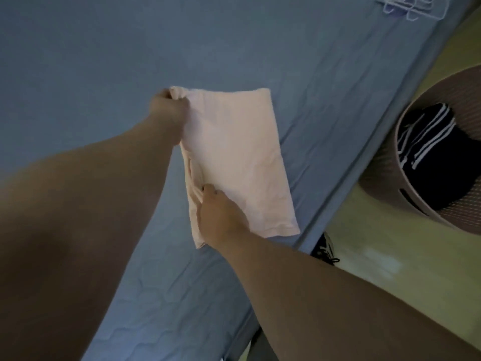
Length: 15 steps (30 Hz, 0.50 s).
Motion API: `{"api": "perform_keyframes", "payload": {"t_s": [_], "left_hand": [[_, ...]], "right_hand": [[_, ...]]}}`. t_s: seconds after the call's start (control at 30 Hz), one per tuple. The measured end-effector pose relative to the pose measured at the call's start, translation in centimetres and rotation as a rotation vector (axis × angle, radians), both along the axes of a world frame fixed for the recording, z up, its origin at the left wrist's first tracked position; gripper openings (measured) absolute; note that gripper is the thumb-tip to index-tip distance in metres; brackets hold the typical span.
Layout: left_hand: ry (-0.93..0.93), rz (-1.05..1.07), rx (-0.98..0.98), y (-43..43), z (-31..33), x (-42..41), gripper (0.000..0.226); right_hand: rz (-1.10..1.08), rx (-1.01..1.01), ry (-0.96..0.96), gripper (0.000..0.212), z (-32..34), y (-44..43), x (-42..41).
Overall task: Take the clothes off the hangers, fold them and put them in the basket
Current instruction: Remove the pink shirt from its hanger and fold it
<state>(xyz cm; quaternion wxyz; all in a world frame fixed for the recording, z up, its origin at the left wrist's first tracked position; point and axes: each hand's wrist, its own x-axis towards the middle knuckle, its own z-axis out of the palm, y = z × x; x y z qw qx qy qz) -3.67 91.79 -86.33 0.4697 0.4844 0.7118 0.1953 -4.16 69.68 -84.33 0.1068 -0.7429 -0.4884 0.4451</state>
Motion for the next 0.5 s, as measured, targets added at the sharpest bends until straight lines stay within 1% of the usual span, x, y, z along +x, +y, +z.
{"api": "perform_keyframes", "payload": {"t_s": [0.07, 0.13, 0.17, 0.23, 0.27, 0.3, 0.33, 0.37, 0.43, 0.47, 0.5], "left_hand": [[0.103, -0.04, 0.059, -0.2, 0.0, -0.4, 0.023], [0.14, -0.002, 0.09, 1.0, -1.4, -2.5, 0.02], [0.152, 0.022, 0.118, 0.9, -1.9, -3.1, 0.019], [0.212, 0.015, 0.083, 1.2, -4.0, -4.3, 0.008], [0.222, -0.011, 0.033, 0.8, -4.8, -4.8, 0.029], [0.241, -0.038, -0.043, 0.2, -5.4, -5.3, 0.055], [0.25, -0.052, -0.129, -0.8, -5.3, -5.7, 0.076], [0.246, -0.067, -0.207, -2.0, -5.8, -6.6, 0.089], [0.232, -0.079, -0.3, -5.4, -6.6, -8.5, 0.102], [0.248, -0.078, -0.327, -7.4, -6.7, -9.3, 0.104], [0.259, -0.078, -0.357, -9.3, -6.7, -9.9, 0.102]], "right_hand": [[0.045, 0.047, -0.028, 0.042, -0.7, 0.7, -0.7], [0.089, 0.08, -0.026, 0.044, -1.3, 1.5, -1.6], [0.106, 0.053, -0.012, 0.044, -1.9, 1.4, -2.2], [0.103, 0.017, 0.067, 0.049, -2.6, 0.8, -2.7], [0.122, 0.005, 0.105, 0.055, -2.9, 0.4, -2.7], [0.144, -0.028, 0.121, 0.06, -3.0, 0.0, -2.6], [0.162, -0.038, 0.101, 0.06, -3.3, -0.3, -2.2], [0.151, -0.044, 0.061, 0.056, -3.4, -0.6, -1.7], [0.065, -0.037, -0.08, 0.043, -3.9, -0.8, 0.3], [0.025, -0.062, -0.184, 0.04, -3.7, -0.8, 1.6], [-0.008, -0.109, -0.298, 0.04, -3.9, -0.8, 2.9]]}}
